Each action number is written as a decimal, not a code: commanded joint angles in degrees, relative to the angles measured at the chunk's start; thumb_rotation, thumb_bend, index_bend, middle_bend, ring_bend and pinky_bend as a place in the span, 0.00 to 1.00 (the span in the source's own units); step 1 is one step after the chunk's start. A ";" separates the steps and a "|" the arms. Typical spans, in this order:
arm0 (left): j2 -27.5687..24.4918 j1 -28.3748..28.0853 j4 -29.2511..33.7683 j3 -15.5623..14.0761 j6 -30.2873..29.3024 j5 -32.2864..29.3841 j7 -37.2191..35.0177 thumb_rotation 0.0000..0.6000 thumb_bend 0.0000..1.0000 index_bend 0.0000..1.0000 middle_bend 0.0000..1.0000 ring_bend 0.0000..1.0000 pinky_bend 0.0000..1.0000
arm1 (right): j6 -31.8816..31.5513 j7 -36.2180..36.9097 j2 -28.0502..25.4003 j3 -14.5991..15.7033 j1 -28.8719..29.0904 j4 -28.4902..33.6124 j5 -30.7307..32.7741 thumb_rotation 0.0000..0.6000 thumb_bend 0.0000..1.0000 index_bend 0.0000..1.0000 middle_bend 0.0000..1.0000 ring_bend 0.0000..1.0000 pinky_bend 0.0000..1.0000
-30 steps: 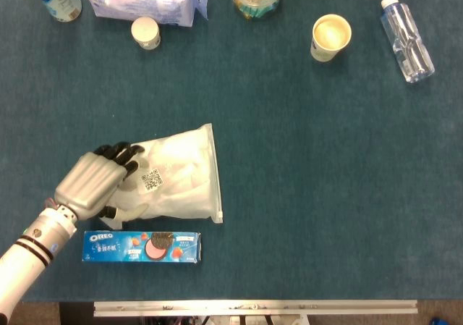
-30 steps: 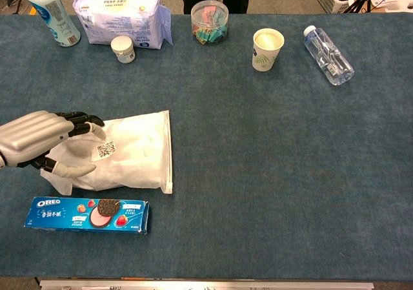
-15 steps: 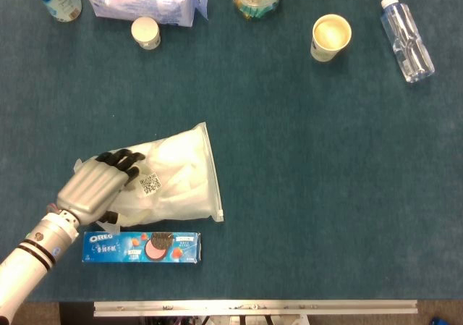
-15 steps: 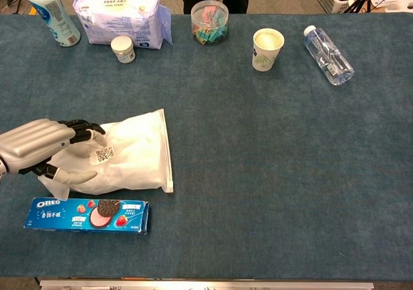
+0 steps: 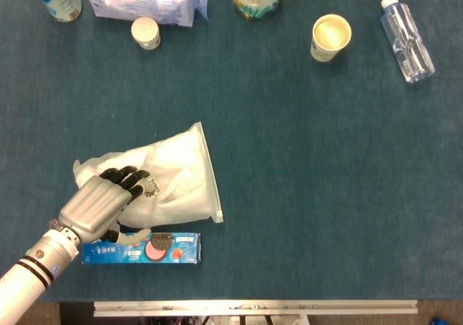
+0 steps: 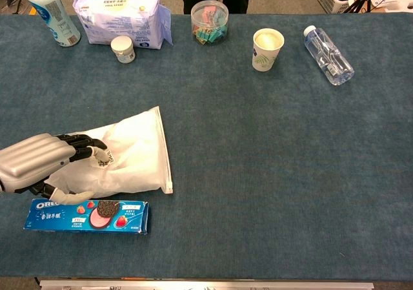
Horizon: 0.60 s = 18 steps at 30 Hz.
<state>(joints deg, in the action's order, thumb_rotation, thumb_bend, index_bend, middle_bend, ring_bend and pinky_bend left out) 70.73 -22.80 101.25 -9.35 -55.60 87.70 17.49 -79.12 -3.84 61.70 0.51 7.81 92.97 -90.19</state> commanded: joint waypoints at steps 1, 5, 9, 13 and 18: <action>0.03 -0.19 0.63 0.57 -0.54 0.19 0.06 0.41 0.25 0.22 0.15 0.11 0.22 | -0.05 0.08 -0.04 -0.03 -0.01 0.01 -0.01 1.00 0.08 0.41 0.34 0.17 0.29; -0.47 -0.80 2.54 1.93 -2.15 1.47 -0.03 0.42 0.25 0.22 0.15 0.11 0.22 | -0.03 0.22 -0.13 0.00 0.00 0.04 -0.06 1.00 0.08 0.41 0.34 0.17 0.29; -0.95 -0.58 3.44 2.03 -3.28 2.00 1.09 0.43 0.25 0.22 0.15 0.11 0.22 | -0.04 0.29 -0.18 -0.01 0.01 0.07 -0.10 1.00 0.08 0.41 0.34 0.17 0.29; -1.00 0.12 2.33 0.64 -2.56 1.15 2.94 0.43 0.25 0.22 0.15 0.11 0.22 | -0.05 0.22 -0.12 0.01 0.00 -0.01 -0.14 1.00 0.08 0.41 0.34 0.17 0.29; 0.08 1.23 0.42 -1.06 -1.40 -0.55 5.91 0.44 0.25 0.22 0.15 0.11 0.22 | 0.03 0.05 -0.01 -0.01 0.02 -0.09 -0.05 1.00 0.08 0.41 0.34 0.17 0.29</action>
<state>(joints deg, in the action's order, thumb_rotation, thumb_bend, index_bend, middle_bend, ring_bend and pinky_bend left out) 70.48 -21.88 102.10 -10.02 -57.32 87.55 22.89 -79.09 -3.78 61.68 0.51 7.84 92.89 -90.24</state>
